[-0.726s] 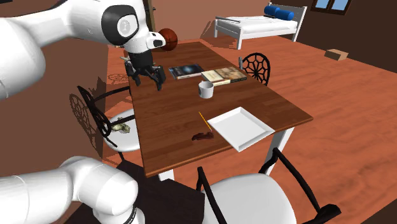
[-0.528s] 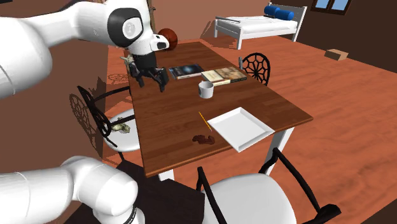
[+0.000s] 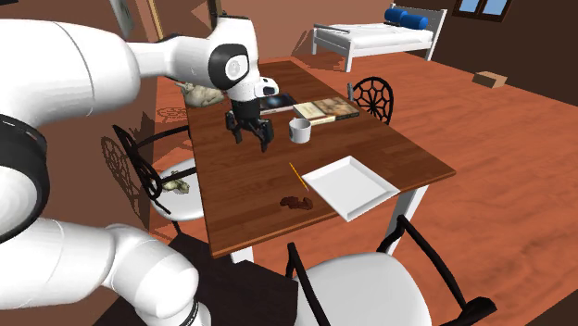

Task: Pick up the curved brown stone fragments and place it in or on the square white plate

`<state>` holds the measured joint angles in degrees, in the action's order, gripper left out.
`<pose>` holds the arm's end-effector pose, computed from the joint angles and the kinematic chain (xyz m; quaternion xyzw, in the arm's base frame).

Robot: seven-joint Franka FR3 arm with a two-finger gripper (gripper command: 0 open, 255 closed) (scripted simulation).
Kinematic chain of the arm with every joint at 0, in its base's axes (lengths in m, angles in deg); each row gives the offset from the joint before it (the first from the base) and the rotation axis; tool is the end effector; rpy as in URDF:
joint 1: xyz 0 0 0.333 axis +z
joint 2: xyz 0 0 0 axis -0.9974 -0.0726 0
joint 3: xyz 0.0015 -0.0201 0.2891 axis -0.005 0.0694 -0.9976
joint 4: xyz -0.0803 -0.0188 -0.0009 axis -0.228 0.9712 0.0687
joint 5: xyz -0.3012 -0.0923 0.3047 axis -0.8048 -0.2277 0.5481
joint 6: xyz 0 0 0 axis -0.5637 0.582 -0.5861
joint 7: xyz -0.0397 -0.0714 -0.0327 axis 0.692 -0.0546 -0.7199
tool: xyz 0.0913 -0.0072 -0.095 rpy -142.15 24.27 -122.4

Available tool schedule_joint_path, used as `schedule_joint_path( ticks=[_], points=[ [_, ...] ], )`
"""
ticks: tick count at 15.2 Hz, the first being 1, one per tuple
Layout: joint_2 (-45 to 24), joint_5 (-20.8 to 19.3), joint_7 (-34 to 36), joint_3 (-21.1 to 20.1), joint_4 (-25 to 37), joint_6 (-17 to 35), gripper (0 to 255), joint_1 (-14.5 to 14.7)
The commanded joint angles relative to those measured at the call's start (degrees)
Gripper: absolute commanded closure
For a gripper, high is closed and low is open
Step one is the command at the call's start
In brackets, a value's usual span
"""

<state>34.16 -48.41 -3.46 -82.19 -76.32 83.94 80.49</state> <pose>0.4550 -0.0310 0.4857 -0.9989 0.0429 -0.0162 0.0008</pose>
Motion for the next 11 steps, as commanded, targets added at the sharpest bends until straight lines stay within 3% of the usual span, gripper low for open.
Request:
schedule_joint_path(
  ticks=[1, 11],
  points=[
    [-3.4, -1.2, 1.1, 0.4, 1.0, 0.9, 0, -1.3],
    [-19.9, -6.8, 6.8, 3.5, 4.9, 6.3, 0, -7.1]
  ],
)
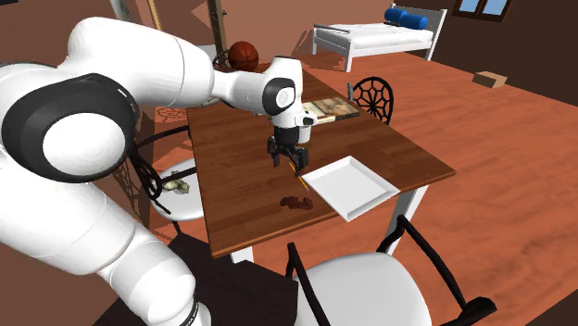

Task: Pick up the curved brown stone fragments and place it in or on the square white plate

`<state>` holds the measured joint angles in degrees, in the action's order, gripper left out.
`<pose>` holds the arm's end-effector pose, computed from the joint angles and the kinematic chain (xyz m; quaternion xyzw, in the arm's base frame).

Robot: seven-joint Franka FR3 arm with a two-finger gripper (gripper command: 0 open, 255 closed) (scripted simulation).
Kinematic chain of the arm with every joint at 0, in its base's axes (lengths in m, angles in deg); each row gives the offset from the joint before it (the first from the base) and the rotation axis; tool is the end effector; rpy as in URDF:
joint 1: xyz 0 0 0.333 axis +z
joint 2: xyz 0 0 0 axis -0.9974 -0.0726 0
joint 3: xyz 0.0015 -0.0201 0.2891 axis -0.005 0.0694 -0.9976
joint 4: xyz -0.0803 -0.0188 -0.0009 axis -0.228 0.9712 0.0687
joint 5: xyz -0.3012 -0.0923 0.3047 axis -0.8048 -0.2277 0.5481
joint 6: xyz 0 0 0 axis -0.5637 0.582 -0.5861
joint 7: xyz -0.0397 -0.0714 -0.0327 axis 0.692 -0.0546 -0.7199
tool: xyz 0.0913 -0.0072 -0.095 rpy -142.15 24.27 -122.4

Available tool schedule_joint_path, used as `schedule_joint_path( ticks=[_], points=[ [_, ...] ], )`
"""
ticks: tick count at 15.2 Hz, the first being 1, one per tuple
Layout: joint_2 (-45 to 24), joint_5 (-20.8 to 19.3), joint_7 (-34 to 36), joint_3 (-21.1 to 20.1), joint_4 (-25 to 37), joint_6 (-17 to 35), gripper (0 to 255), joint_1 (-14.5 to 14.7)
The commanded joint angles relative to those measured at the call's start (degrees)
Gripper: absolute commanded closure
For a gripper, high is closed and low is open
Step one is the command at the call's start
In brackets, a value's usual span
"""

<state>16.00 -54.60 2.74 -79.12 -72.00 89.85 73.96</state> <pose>0.5002 -0.1312 0.3786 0.9852 -0.1579 -0.0552 0.0367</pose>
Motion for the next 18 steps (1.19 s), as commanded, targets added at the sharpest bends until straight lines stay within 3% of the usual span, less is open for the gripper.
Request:
schedule_joint_path(
  ticks=[1, 6, 13, 18],
  points=[
    [-3.3, -1.1, 1.2, 0.8, 1.1, 0.8, 0, -1.1],
    [-11.2, -3.5, 3.9, 2.9, 4.1, 2.3, 0, -3.6],
    [-12.7, -3.9, 4.1, 3.3, 0.2, 7.7, 0, -4.0],
    [-12.9, -4.0, 4.1, 3.3, -0.1, 8.2, 0, -4.0]
  ],
)
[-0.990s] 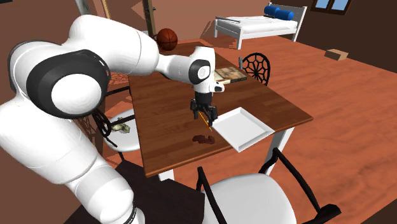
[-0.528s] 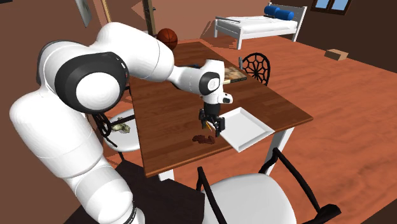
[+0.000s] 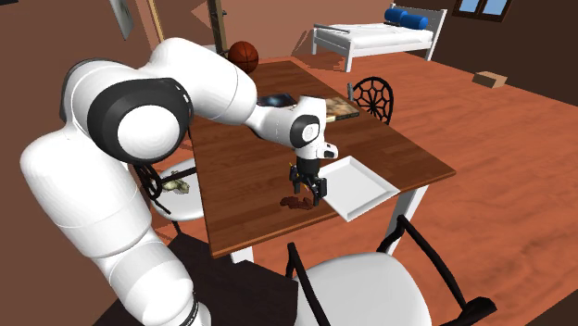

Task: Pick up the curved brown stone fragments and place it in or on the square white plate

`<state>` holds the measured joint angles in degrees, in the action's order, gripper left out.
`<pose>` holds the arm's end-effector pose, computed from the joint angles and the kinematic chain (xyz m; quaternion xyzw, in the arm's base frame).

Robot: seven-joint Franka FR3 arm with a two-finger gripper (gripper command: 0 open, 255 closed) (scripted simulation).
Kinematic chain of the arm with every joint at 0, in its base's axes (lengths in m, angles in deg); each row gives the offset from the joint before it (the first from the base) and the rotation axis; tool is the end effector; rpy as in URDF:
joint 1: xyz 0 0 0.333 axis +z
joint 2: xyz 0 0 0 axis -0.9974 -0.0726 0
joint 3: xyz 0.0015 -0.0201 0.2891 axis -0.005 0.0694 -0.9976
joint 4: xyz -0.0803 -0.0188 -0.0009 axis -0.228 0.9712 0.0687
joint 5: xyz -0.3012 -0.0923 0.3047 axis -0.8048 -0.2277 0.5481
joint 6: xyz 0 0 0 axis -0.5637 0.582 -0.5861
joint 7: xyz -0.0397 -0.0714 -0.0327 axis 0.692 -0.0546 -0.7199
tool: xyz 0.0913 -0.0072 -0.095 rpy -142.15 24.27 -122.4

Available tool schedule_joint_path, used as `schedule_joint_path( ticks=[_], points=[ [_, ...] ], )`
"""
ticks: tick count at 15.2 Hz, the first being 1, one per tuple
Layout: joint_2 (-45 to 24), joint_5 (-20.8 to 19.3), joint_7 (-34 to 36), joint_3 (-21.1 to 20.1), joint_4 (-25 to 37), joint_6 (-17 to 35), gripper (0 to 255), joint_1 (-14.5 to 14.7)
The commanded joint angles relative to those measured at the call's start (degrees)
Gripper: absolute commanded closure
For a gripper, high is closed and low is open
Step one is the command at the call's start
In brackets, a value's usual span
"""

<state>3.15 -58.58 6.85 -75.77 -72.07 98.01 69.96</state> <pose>0.4953 -0.2040 0.2698 0.9665 -0.2288 -0.0998 0.0601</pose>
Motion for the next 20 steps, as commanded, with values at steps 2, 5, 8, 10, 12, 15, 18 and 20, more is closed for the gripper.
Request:
schedule_joint_path(
  ticks=[2, 5, 8, 10, 12, 15, 18, 20],
  points=[
    [0.0, 0.0, 0.0, 0.0, 0.0, 0.0, 0, 0.0],
    [0.0, 0.0, 0.0, 0.0, 0.0, 0.0, 255, 0.0],
    [0.0, 0.0, 0.0, 0.0, 0.0, 0.0, 255, 0.0],
    [0.0, 0.0, 0.0, 0.0, 0.0, 0.0, 255, 0.0],
    [0.0, 0.0, 0.0, 0.0, -0.1, 0.1, 255, 0.0],
    [0.2, 0.0, 0.0, 0.0, 0.2, 0.1, 255, 0.0],
    [5.0, 1.5, 32.8, -0.6, -3.4, 0.0, 0, 0.4],
    [2.9, 0.9, 11.1, -0.3, -1.9, 0.0, 0, 0.4]
  ],
)
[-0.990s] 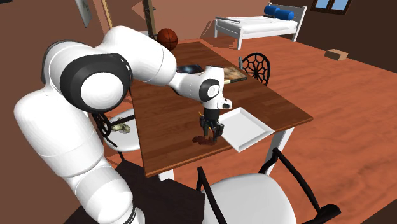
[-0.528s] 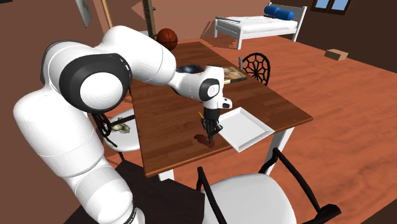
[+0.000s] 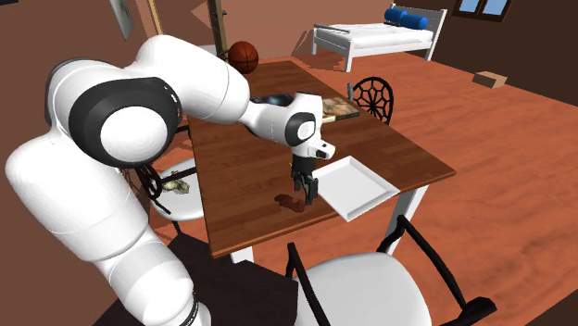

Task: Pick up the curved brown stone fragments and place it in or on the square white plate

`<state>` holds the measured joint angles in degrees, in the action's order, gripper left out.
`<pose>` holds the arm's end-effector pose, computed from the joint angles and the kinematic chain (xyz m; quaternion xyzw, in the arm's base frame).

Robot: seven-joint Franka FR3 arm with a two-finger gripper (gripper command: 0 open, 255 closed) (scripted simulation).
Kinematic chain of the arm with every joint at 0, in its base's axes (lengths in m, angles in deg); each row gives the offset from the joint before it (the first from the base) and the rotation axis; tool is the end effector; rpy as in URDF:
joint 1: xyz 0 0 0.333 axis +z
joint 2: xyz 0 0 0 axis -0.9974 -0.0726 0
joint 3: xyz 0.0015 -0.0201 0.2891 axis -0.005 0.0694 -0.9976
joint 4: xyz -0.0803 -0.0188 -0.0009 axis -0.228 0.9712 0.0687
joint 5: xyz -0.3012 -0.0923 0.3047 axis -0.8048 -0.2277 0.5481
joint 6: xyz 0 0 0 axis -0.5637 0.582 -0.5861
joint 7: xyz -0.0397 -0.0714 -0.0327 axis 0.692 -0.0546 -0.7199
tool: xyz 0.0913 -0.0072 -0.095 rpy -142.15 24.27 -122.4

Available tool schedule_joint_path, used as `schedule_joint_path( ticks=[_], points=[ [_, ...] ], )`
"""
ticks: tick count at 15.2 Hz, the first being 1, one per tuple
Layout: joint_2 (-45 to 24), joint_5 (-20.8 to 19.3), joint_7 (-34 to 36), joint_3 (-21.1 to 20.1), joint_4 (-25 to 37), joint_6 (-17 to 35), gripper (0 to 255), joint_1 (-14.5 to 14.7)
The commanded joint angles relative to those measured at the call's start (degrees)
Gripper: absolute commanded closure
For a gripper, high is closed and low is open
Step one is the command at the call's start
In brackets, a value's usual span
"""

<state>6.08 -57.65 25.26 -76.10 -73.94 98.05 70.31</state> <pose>0.4903 -0.1938 0.2820 0.9191 -0.3800 -0.0797 0.0666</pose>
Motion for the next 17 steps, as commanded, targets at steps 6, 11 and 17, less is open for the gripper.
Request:
schedule_joint_path(
  ticks=[6, 11, 17],
  points=[
    [13.4, 8.1, 39.4, -3.3, -13.8, 9.5, 0, -2.0],
    [11.0, 8.2, 39.3, -3.3, -15.8, 13.9, 0, -2.1],
    [10.1, 8.2, 39.3, -3.3, -16.3, 15.3, 0, -2.0]
  ],
)
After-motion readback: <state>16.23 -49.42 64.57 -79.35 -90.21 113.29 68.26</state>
